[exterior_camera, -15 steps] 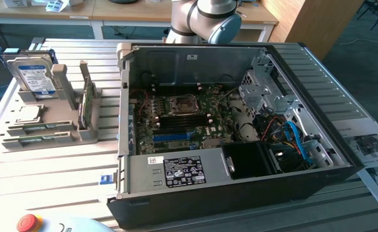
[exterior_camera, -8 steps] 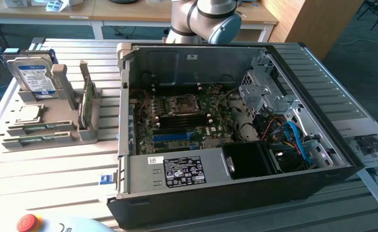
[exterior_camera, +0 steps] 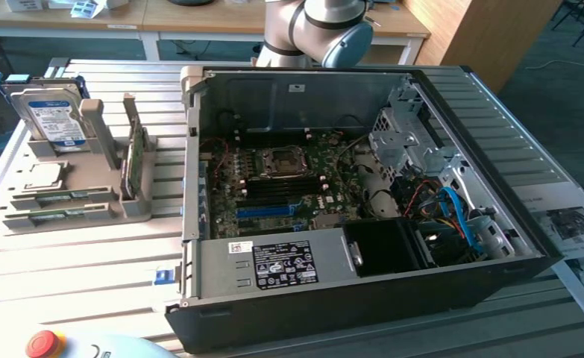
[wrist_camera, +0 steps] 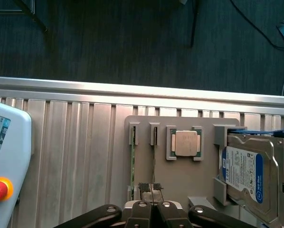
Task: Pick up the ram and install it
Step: 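Pick up the ram and move it above insertion slot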
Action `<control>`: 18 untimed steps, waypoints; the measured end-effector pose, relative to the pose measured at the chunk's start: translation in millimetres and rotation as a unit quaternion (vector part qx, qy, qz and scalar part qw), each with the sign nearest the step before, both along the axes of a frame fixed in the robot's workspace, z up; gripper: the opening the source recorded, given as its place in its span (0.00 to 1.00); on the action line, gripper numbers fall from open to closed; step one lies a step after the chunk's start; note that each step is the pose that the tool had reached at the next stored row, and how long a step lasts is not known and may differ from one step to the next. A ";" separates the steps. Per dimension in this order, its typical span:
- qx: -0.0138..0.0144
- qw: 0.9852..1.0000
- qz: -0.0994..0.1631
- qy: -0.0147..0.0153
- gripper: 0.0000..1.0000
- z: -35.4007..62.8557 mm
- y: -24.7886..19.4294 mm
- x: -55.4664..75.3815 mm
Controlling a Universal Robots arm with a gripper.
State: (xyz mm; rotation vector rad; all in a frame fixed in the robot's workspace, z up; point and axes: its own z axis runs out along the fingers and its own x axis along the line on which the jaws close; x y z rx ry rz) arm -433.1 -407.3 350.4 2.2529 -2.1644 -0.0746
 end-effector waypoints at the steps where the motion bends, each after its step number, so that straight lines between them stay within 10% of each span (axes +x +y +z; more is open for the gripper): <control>1: 0.000 1.000 0.000 0.000 0.10 -1.8 0.0 0.0; 18: 0.000 1.000 0.000 0.000 0.10 -31.9 0.0 0.0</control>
